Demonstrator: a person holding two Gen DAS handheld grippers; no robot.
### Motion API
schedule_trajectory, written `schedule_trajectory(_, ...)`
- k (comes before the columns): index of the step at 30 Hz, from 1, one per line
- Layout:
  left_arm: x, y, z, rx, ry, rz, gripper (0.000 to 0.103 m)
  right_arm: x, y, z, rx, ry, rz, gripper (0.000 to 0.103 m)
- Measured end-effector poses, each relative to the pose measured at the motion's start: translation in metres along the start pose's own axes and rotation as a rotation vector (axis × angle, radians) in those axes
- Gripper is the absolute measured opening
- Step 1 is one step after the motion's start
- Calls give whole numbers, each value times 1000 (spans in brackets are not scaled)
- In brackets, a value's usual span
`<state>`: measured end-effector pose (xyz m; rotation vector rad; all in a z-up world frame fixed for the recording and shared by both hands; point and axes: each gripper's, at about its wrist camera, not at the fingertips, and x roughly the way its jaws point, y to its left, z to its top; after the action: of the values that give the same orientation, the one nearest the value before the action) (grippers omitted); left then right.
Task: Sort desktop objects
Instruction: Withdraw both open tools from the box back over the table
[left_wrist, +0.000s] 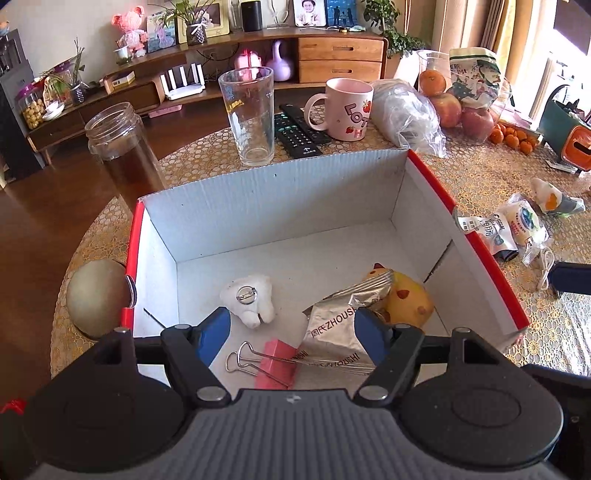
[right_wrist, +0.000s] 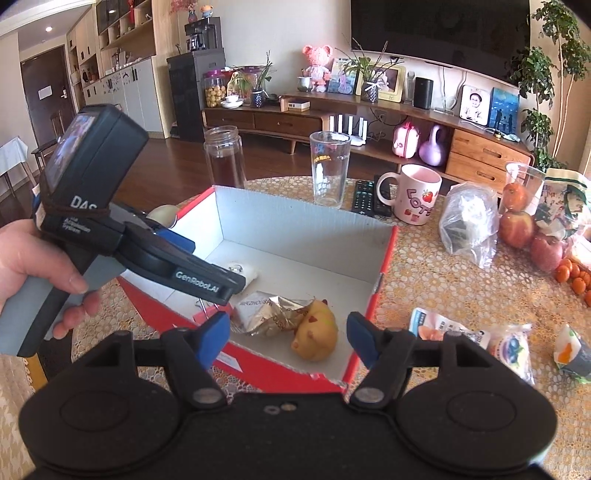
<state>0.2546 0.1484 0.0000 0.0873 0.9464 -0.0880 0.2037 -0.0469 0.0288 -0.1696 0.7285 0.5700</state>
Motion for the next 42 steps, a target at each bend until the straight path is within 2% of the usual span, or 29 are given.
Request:
schedule_trajectory(6, -20, -15, -12, -15, -35, -24, 73, -22, -10, -11, 18, -26, -10, 70)
schedule_trajectory(10, -31, -24, -21, -24, -55, -32, 74, -38, -14, -20, 20, -56, -15, 79)
schedule_trajectory(13, -40, -29, -27, -34, -83, -13, 85, -50, -17, -27, 17, -77, -16, 84)
schedule_trajectory(19, -56, -41, -38, -57, -123, -18, 86, -71, -32, -46, 50, -98, -26, 88)
schedule_trajectory(21, -61, -46, -42, -64, -135, -25, 95, -75, -40, -54, 68, -98, -36, 89)
schedule_trajectory(22, -62, -48, -44, -65, -141, -32, 103, -76, -43, -59, 75, -97, -42, 90)
schedule_trajectory(29, -72, -69, -58, -67, -186, -46, 103, -90, -73, -88, 123, -89, -89, 92)
schedule_trajectory(36, -80, -100, -67, -56, -226, -84, 103, -105, -108, -118, 150, -83, -179, 93)
schedule_trajectory(42, -78, -141, -72, 7, -239, -134, 103, -113, -140, -138, 181, -82, -251, 93)
